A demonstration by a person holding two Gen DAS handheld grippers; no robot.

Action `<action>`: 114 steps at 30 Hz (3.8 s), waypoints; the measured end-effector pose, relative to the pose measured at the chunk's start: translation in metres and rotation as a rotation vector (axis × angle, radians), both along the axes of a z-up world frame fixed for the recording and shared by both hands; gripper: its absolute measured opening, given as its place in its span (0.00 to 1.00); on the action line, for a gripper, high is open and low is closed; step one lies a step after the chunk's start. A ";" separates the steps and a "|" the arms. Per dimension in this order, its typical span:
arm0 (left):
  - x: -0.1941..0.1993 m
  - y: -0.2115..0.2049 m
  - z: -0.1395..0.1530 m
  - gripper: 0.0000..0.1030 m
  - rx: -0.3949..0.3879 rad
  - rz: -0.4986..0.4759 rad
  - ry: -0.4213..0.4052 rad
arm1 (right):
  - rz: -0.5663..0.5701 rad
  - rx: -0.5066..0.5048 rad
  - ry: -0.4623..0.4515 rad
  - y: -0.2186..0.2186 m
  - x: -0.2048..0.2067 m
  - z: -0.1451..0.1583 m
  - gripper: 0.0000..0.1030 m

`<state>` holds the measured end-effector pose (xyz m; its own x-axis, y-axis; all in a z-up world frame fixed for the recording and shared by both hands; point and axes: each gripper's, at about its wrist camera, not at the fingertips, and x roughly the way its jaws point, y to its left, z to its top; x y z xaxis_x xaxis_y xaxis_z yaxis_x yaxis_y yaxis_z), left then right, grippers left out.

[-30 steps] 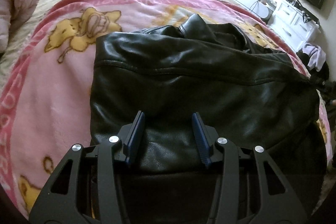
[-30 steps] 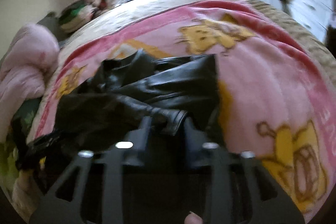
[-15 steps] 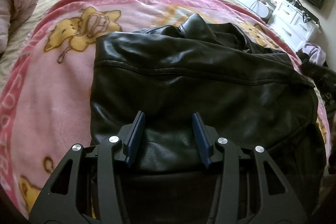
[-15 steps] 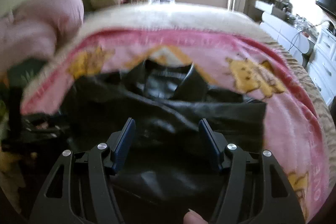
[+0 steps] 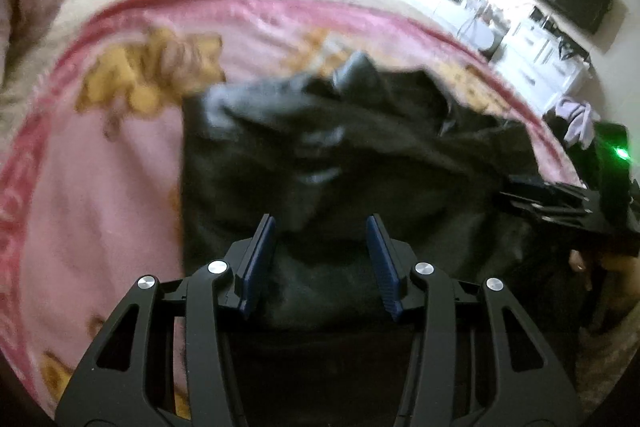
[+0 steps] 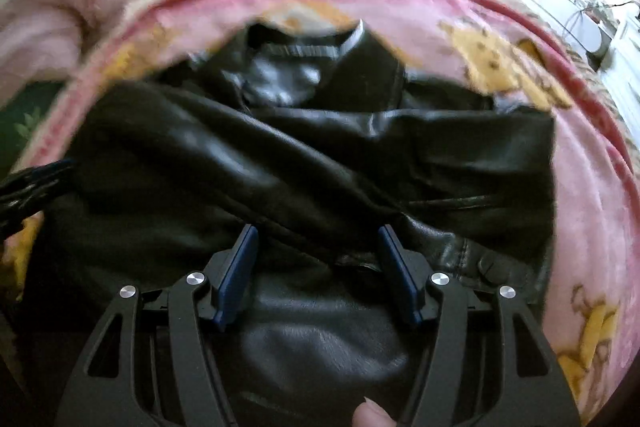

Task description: Fold large clothes

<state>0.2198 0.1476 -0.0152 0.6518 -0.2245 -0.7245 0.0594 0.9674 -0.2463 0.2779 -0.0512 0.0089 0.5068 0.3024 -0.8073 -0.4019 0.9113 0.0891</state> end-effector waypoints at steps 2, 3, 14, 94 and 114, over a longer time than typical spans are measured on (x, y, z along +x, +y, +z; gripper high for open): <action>-0.002 0.003 0.009 0.41 0.005 0.009 -0.037 | 0.013 0.024 -0.056 -0.009 -0.018 0.019 0.59; -0.001 0.006 0.011 0.41 -0.004 0.023 -0.044 | 0.020 0.034 -0.074 -0.013 -0.026 0.025 0.59; 0.041 -0.016 -0.011 0.20 0.053 0.023 0.051 | 0.037 0.109 -0.093 -0.036 -0.063 0.029 0.59; -0.029 -0.044 0.056 0.91 0.097 0.073 0.001 | 0.012 0.261 -0.146 -0.051 -0.079 0.056 0.93; -0.087 -0.082 0.053 0.91 0.133 0.029 -0.046 | 0.000 0.286 -0.167 -0.064 -0.114 0.057 0.94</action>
